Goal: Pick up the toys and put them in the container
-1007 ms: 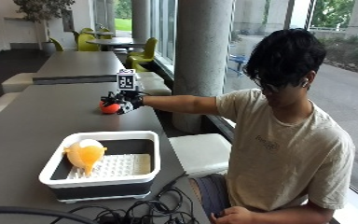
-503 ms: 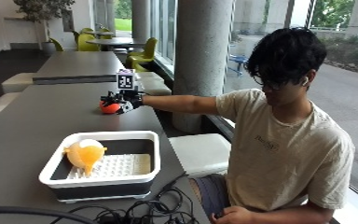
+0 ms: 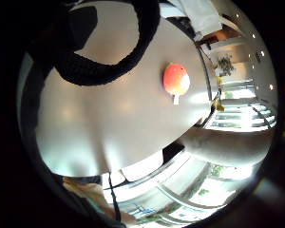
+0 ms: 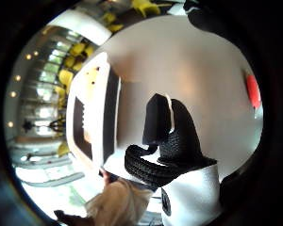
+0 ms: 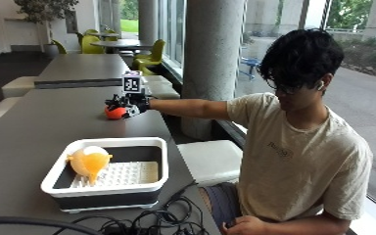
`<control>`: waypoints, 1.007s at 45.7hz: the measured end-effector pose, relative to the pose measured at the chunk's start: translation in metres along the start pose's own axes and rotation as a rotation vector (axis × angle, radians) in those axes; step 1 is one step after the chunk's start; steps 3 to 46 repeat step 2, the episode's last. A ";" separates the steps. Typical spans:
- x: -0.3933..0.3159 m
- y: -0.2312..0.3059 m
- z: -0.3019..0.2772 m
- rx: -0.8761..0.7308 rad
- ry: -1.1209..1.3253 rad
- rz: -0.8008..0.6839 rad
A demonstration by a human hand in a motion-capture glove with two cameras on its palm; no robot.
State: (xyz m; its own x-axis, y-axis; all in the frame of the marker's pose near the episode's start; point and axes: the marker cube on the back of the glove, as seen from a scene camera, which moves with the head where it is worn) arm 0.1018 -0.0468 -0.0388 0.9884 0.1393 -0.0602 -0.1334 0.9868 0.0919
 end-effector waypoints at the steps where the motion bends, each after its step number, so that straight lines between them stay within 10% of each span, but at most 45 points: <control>1: 0.001 0.000 -0.001 0.001 0.019 -0.002; 46: 0.002 0.000 -0.001 0.001 0.026 -0.003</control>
